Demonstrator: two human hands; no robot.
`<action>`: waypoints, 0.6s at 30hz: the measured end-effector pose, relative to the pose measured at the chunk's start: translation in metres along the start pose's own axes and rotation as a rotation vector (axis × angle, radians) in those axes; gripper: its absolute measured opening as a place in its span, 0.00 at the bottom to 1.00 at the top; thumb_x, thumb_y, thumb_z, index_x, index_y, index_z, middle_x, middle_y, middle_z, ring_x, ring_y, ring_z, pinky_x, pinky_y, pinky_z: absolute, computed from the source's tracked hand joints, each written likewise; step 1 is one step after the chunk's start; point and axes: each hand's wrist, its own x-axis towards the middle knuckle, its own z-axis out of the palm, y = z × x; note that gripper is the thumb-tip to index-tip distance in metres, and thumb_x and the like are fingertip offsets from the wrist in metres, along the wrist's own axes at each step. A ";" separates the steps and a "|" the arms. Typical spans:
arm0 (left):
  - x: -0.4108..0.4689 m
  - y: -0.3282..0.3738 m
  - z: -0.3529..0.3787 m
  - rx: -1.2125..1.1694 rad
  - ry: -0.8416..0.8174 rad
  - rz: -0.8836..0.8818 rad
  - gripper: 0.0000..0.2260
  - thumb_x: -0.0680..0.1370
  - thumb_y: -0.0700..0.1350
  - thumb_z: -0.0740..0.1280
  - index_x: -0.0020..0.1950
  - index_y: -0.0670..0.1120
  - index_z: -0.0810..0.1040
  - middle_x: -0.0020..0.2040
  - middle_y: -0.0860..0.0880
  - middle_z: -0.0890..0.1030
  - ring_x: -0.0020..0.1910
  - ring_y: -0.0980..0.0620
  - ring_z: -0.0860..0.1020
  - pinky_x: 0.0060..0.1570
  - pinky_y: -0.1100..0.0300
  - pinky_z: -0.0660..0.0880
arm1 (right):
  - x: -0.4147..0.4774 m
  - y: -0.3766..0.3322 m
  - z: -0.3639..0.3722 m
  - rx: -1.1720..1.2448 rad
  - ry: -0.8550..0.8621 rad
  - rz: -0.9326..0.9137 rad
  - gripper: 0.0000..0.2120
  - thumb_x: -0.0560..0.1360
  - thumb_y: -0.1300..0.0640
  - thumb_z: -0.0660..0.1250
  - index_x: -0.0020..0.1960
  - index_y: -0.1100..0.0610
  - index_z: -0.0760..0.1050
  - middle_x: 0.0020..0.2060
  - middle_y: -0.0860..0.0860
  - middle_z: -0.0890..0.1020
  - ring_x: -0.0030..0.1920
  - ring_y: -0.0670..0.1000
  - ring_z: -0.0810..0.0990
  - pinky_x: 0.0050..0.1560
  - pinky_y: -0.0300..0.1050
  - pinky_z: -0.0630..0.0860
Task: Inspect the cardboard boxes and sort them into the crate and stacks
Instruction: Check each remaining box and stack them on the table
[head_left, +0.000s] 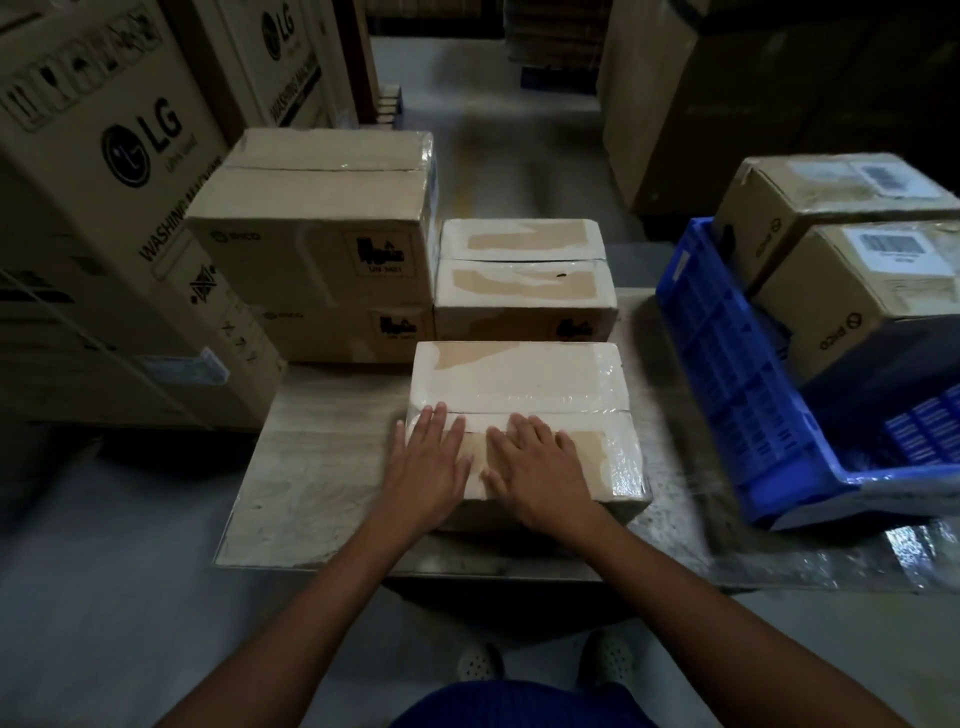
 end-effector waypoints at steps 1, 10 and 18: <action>0.000 -0.001 0.000 -0.006 -0.004 0.005 0.29 0.83 0.60 0.43 0.82 0.50 0.51 0.82 0.45 0.49 0.81 0.46 0.46 0.78 0.43 0.45 | 0.002 -0.001 -0.003 -0.011 -0.013 -0.001 0.31 0.83 0.37 0.50 0.82 0.48 0.51 0.82 0.55 0.49 0.81 0.60 0.47 0.78 0.65 0.49; 0.006 -0.005 -0.002 -0.021 -0.007 0.026 0.27 0.83 0.60 0.48 0.81 0.52 0.54 0.82 0.44 0.53 0.80 0.44 0.51 0.78 0.43 0.50 | 0.013 -0.006 -0.020 -0.038 -0.094 -0.018 0.31 0.81 0.35 0.52 0.79 0.48 0.58 0.80 0.55 0.57 0.79 0.60 0.55 0.75 0.66 0.57; 0.048 -0.017 -0.014 -0.130 0.006 0.041 0.30 0.83 0.61 0.49 0.82 0.51 0.47 0.82 0.45 0.43 0.81 0.46 0.41 0.77 0.50 0.42 | 0.058 -0.016 -0.056 -0.044 -0.302 -0.018 0.46 0.72 0.34 0.70 0.81 0.43 0.50 0.82 0.56 0.48 0.80 0.64 0.48 0.74 0.69 0.56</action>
